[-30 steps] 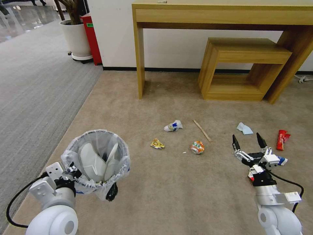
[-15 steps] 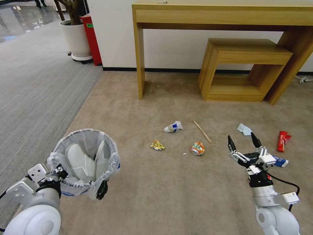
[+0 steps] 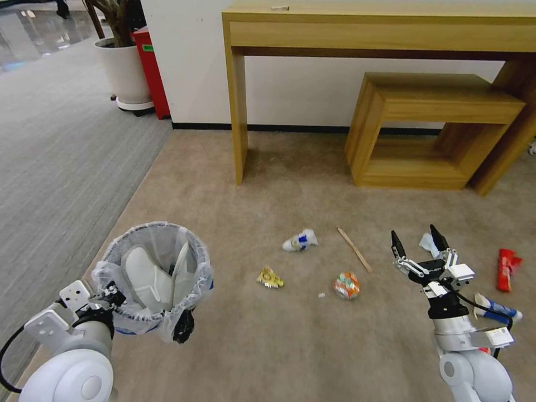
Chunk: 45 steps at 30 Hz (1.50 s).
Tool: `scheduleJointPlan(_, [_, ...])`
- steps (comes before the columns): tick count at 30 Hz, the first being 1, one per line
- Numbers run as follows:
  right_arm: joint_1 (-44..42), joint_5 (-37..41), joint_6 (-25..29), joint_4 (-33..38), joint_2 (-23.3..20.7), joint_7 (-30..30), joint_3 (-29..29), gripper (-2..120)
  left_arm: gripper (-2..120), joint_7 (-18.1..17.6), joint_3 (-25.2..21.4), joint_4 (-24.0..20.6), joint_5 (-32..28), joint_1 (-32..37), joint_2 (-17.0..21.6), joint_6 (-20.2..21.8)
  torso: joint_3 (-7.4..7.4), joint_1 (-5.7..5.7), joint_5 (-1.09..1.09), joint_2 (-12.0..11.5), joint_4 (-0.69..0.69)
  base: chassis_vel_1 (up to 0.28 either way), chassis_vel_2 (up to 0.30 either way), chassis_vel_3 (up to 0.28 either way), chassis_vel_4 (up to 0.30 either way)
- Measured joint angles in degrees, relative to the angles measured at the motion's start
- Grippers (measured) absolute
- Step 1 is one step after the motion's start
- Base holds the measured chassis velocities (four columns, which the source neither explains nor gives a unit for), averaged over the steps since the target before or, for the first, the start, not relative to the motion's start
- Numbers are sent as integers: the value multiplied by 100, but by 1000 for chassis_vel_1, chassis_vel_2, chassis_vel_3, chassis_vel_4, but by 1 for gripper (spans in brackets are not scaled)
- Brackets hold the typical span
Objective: Pick up the trash bin and place the garbage on the floor into it.
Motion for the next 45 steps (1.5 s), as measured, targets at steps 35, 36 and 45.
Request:
scheduleJointPlan(35, [-77,-471,-219,54,-167,412,-409,100,0,83,54,-59,211,114,-37,-28,0,0,-3,-1,0,-161,162,160,-162])
scheduleJointPlan(36, [-77,-471,-219,54,-167,412,-409,100,0,83,54,-59,211,114,-37,-28,0,0,-3,-1,0,0,0,0,0])
scheduleJointPlan(45, [-96,-487,-150,61,-148,502,-440,100,0,94,27,-92,217,171,-21,-40,0,0,-3,0,1,0,0,0,0])
